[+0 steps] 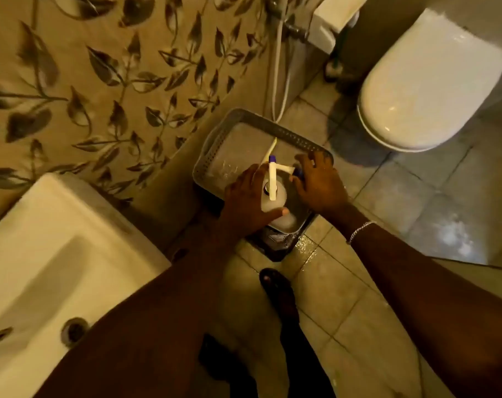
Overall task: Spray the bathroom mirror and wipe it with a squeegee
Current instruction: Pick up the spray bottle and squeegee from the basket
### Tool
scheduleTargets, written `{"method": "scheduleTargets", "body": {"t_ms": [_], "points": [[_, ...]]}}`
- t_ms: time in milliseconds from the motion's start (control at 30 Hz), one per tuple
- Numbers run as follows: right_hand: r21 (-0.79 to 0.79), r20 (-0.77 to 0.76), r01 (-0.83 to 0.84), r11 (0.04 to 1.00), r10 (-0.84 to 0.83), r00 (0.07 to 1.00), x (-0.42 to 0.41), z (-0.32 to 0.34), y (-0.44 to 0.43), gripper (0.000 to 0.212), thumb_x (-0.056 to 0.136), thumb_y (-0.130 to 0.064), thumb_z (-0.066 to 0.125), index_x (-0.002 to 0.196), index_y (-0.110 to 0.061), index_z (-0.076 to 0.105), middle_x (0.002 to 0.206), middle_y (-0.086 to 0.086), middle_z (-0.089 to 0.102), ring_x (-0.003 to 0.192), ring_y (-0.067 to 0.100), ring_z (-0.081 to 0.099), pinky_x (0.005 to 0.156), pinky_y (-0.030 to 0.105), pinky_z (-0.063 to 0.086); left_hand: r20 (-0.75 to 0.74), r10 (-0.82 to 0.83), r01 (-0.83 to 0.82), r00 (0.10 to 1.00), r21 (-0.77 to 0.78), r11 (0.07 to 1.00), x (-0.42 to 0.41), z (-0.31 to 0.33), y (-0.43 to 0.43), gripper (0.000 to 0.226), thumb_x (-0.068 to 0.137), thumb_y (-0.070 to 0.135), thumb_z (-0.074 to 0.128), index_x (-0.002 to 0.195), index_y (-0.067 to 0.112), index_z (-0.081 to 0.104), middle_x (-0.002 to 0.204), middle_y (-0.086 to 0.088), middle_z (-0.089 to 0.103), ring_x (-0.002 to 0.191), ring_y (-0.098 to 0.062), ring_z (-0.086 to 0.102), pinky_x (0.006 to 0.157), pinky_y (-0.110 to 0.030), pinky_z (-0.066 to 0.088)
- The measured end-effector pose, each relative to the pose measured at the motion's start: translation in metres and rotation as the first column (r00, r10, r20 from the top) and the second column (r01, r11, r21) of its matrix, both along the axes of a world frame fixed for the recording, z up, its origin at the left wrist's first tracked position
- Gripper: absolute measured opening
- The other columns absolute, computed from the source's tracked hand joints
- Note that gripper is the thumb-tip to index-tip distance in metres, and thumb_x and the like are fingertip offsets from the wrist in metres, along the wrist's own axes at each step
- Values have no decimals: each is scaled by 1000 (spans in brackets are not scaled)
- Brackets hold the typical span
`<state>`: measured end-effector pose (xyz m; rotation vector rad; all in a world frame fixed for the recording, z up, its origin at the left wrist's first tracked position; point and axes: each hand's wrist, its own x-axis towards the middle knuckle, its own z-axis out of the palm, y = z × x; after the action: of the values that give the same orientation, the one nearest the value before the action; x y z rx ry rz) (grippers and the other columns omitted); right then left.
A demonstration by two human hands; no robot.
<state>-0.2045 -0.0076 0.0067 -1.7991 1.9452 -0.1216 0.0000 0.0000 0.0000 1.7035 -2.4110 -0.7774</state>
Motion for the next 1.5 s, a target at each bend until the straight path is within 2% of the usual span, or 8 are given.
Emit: {"method": "scheduleTargets", "body": {"t_ms": [167,300,500,700,1000,1200,1333,1500], "points": [[152,-70,-48,987,60,996,-2,-29,-9,53,98,-42,56,145,-18,49,139,14,57,131,38,51,111,61,35,-206,203,-200,957,35,979,-22,-28,-10,104,76,71,68,155,17,30,152,-9,46,136,-29,48,104,-51,48],[109,-56,-46,993,52,997,0,-39,-16,37,102,-37,52,132,-14,56,122,12,66,111,35,63,100,53,44,-373,289,-317,882,-13,948,-40,-40,-18,72,89,53,68,143,10,47,129,-12,61,117,-27,61,97,-44,54],[66,-6,-62,996,62,998,0,-29,-12,35,103,-35,55,130,-13,57,119,13,67,100,32,66,75,40,55,-457,314,-350,832,6,937,-41,-23,-24,39,100,40,58,123,9,58,112,-6,64,103,-16,62,92,-38,54],[-13,81,9,1000,-8,997,10,13,-8,32,105,-33,55,130,-13,58,121,14,68,103,32,66,81,50,60,-458,317,-372,831,-32,928,-23,18,-23,42,99,44,58,123,10,59,113,-3,66,105,-12,62,94,-24,49],[-218,229,121,969,-70,971,45,121,-3,21,104,-31,58,119,-16,60,108,7,68,83,18,59,61,29,46,-514,373,-483,772,-93,871,18,149,-20,62,95,68,43,123,15,61,118,-4,69,111,-17,65,104,-30,49],[-345,378,194,918,-53,924,79,214,4,24,102,-36,59,116,-18,61,99,3,67,84,19,63,69,36,55,-602,336,-500,724,-123,857,52,257,-11,23,100,43,57,112,24,56,106,4,64,96,1,59,85,-12,43],[-409,449,202,890,4,893,113,290,13,28,102,-36,62,123,-17,61,101,0,65,85,16,61,65,27,50,-681,294,-560,671,-206,802,84,333,3,37,99,39,60,125,13,59,116,-2,67,109,-11,63,94,-18,50],[-493,538,227,840,90,838,161,376,33,34,100,-37,62,128,-18,59,96,-7,61,78,7,56,61,19,40,-767,188,-638,613,-340,691,130,423,38,37,98,43,58,119,12,62,106,-1,69,102,-13,67,90,-30,56]]}}
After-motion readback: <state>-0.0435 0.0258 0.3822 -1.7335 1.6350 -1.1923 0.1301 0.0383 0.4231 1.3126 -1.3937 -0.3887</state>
